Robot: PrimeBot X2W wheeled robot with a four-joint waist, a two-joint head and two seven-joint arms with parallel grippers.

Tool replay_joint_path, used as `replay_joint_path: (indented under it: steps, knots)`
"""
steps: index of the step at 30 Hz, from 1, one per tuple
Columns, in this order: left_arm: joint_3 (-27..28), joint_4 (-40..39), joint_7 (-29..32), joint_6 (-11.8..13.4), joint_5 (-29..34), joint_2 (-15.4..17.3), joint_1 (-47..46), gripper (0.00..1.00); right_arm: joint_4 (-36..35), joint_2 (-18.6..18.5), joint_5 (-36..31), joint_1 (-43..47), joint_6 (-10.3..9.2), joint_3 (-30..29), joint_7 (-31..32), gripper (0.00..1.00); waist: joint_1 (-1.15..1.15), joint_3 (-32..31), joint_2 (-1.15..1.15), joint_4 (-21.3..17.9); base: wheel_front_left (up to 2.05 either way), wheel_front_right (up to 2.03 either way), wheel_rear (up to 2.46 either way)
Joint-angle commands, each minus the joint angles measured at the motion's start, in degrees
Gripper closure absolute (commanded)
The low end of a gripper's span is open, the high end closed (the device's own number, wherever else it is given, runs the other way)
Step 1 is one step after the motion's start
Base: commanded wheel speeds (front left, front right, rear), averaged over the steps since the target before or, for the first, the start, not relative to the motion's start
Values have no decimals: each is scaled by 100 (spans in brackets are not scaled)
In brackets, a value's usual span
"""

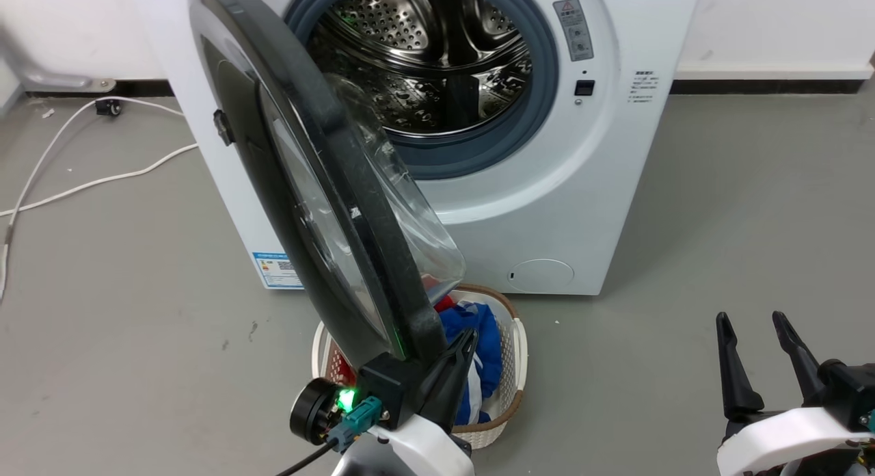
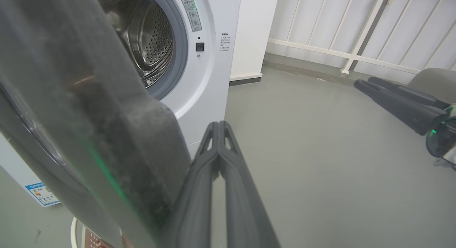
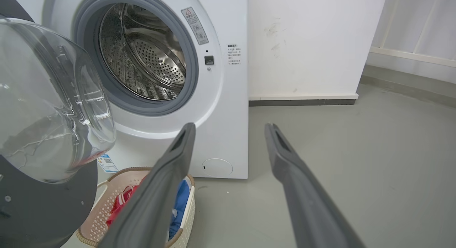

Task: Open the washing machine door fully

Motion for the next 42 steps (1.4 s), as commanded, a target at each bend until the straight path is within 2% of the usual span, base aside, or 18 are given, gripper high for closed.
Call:
replay_joint_path:
  steps: [1,13,24,30,34,42]
  knots:
    - [105,-9,-47,80,16,63,28,100,-35,-3,0,-1,1,-5,11,0,0,1,0,52,0,0,0]
    - [271,-456,-22,392,-42,227,430,100,-155,-95,-78,-103,0,-104,85,0,0,-16,0,483,0,0,0]
    - [628,-544,-160,715,-92,383,669,100,-255,-147,-146,-10,1,-197,172,0,0,-13,0,1265,0,0,0]
    - [1093,-537,-308,975,-216,527,718,100,-355,-119,-135,5,0,-241,235,0,0,51,0,1659,0,0,0]
    - [1456,-472,-411,1012,-359,691,652,100,-420,-109,-146,-16,0,-279,274,0,0,121,0,1836,0,0,0]
    - [2159,-178,-612,853,-734,1069,295,100,-607,-120,-151,-161,0,-312,354,0,0,488,0,1977,0,0,0]
